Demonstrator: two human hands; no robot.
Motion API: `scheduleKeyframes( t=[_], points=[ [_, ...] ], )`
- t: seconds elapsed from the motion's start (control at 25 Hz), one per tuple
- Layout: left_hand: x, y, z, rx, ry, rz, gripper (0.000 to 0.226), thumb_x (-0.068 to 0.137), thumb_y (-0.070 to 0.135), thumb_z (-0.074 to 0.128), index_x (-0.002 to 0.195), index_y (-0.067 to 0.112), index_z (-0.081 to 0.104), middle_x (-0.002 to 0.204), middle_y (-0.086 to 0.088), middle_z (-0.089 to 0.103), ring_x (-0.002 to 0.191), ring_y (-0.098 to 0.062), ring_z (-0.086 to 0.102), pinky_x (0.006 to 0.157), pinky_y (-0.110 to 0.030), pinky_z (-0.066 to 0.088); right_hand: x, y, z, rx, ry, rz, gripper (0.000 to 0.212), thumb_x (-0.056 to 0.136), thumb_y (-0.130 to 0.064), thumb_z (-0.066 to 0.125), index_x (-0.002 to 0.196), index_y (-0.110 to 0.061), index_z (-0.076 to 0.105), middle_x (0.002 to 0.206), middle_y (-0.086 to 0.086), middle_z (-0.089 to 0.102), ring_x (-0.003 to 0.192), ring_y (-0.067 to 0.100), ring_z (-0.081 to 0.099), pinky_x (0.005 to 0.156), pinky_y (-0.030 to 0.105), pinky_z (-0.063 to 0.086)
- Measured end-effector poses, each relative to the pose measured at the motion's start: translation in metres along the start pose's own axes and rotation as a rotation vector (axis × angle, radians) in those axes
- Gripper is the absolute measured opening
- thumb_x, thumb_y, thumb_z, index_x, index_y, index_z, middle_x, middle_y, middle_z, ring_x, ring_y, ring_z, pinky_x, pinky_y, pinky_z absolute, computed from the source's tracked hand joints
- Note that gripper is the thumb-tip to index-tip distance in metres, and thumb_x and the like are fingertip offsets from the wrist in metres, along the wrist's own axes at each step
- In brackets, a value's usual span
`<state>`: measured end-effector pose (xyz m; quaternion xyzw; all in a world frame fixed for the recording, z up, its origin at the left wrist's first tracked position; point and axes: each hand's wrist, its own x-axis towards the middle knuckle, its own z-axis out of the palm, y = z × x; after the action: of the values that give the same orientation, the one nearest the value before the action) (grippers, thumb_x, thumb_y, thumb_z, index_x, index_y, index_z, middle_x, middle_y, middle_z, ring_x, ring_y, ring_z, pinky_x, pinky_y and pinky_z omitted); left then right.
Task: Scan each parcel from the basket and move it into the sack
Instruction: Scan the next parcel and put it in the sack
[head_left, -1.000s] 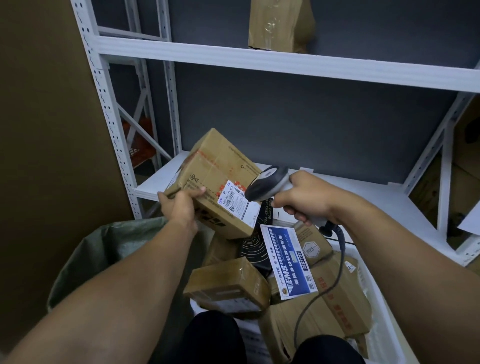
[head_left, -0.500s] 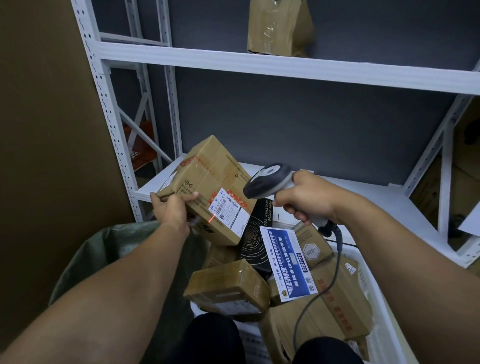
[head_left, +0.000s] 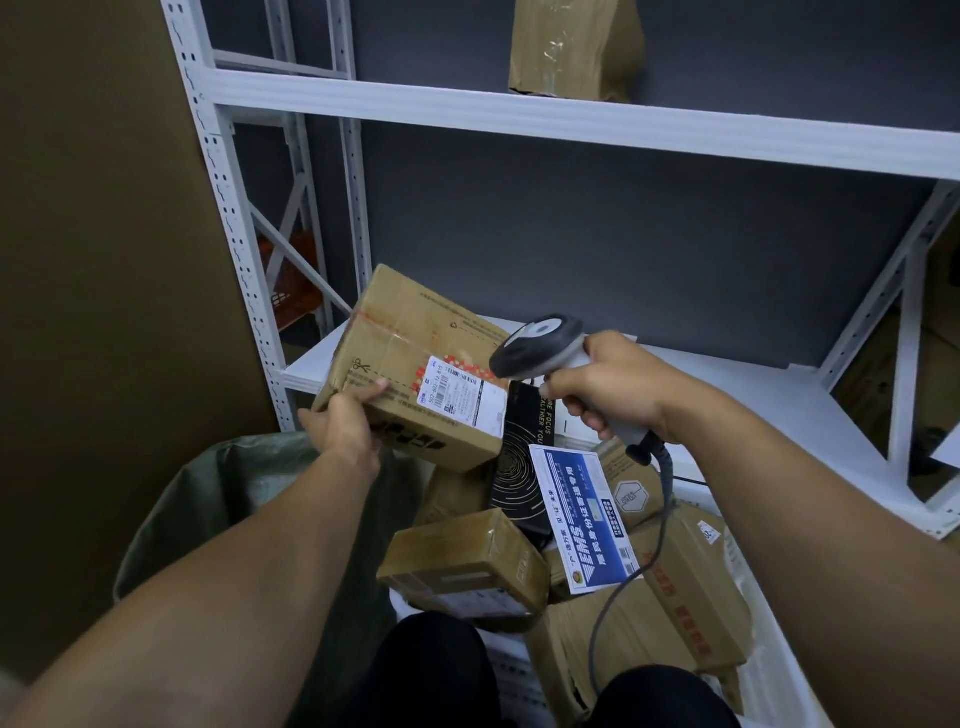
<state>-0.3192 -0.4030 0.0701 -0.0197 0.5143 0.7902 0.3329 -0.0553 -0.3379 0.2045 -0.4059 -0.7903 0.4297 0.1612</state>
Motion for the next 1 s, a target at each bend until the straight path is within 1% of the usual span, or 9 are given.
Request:
scheduleKeyframes(
  t=[0.12,0.24,0.4,0.52,0.6,0.68,0.76,0.88,1.0],
  points=[
    [-0.004,-0.008,-0.02,-0.058,0.054,-0.051,0.071,0.065,0.025,0.089,0.125,0.024,0.05,0.114,-0.008,0.07,0.102,-0.028,0.071,0.091,-0.054,0.057,0.015,0.001,0.013,0.036,0.118,-0.011,0.012,0.092,-0.015,0.066,0.087,-0.008,0.059,0.064,0.007,0.056,0.047,0.017,0.047,0.045,0.027,0.042],
    [-0.006,-0.019,-0.047,-0.123,0.137,-0.089,0.078,0.066,0.041,0.086,0.134,0.027,0.05,0.122,-0.008,0.066,0.111,-0.028,0.065,0.093,-0.053,0.057,0.032,-0.001,0.031,0.135,0.167,-0.025,0.014,0.093,-0.014,0.067,0.083,-0.011,0.058,0.064,0.006,0.054,0.047,0.015,0.048,0.046,0.027,0.044],
    [-0.009,-0.031,-0.078,-0.227,0.322,-0.084,0.066,0.085,0.039,0.076,0.141,0.021,0.045,0.122,-0.009,0.063,0.113,-0.027,0.061,0.1,-0.05,0.054,0.051,-0.004,0.059,0.122,0.086,-0.041,0.011,0.093,-0.013,0.068,0.091,-0.013,0.057,0.068,0.006,0.054,0.052,0.016,0.051,0.049,0.03,0.047],
    [-0.005,-0.036,-0.096,-0.288,0.417,-0.117,0.064,0.09,0.042,0.072,0.144,0.023,0.042,0.122,-0.009,0.063,0.109,-0.025,0.063,0.091,-0.044,0.058,0.062,-0.006,0.075,0.099,0.031,-0.041,0.013,0.093,-0.014,0.069,0.095,-0.012,0.056,0.073,0.009,0.056,0.054,0.017,0.051,0.052,0.032,0.048],
    [0.002,-0.042,-0.105,-0.328,0.469,-0.172,0.064,0.09,0.048,0.069,0.144,0.027,0.041,0.119,-0.007,0.064,0.107,-0.023,0.064,0.097,-0.042,0.055,0.068,-0.006,0.083,0.072,0.003,-0.046,0.014,0.093,-0.015,0.07,0.094,-0.013,0.056,0.077,0.009,0.057,0.057,0.018,0.053,0.054,0.033,0.049],
    [0.01,-0.047,-0.11,-0.371,0.465,-0.214,0.061,0.09,0.055,0.065,0.141,0.026,0.047,0.12,-0.005,0.067,0.112,-0.022,0.063,0.107,-0.042,0.048,0.071,-0.006,0.089,0.033,-0.014,-0.056,0.014,0.093,-0.017,0.07,0.095,-0.014,0.057,0.078,0.009,0.059,0.059,0.02,0.055,0.058,0.035,0.051],
    [0.023,-0.053,-0.119,-0.4,0.441,-0.243,0.063,0.089,0.062,0.061,0.138,0.024,0.052,0.121,-0.005,0.069,0.117,-0.023,0.062,0.111,-0.042,0.044,0.076,-0.005,0.096,0.019,-0.032,-0.048,0.014,0.093,-0.017,0.07,0.097,-0.012,0.057,0.077,0.009,0.059,0.06,0.021,0.055,0.059,0.037,0.051],
    [0.037,-0.066,-0.133,-0.459,0.449,-0.26,0.062,0.086,0.065,0.062,0.134,0.026,0.056,0.115,-0.006,0.072,0.109,-0.026,0.067,0.104,-0.045,0.051,0.084,-0.002,0.105,0.001,-0.073,-0.035,0.018,0.093,-0.018,0.071,0.102,-0.008,0.058,0.077,0.013,0.058,0.06,0.023,0.054,0.058,0.037,0.05],
    [0.046,-0.076,-0.142,-0.489,0.46,-0.292,0.067,0.081,0.068,0.063,0.131,0.023,0.057,0.114,-0.012,0.071,0.104,-0.032,0.069,0.097,-0.05,0.055,0.088,0.002,0.11,-0.011,-0.1,-0.04,0.016,0.092,-0.018,0.071,0.096,-0.01,0.058,0.077,0.013,0.057,0.057,0.022,0.053,0.056,0.035,0.049]
  ],
)
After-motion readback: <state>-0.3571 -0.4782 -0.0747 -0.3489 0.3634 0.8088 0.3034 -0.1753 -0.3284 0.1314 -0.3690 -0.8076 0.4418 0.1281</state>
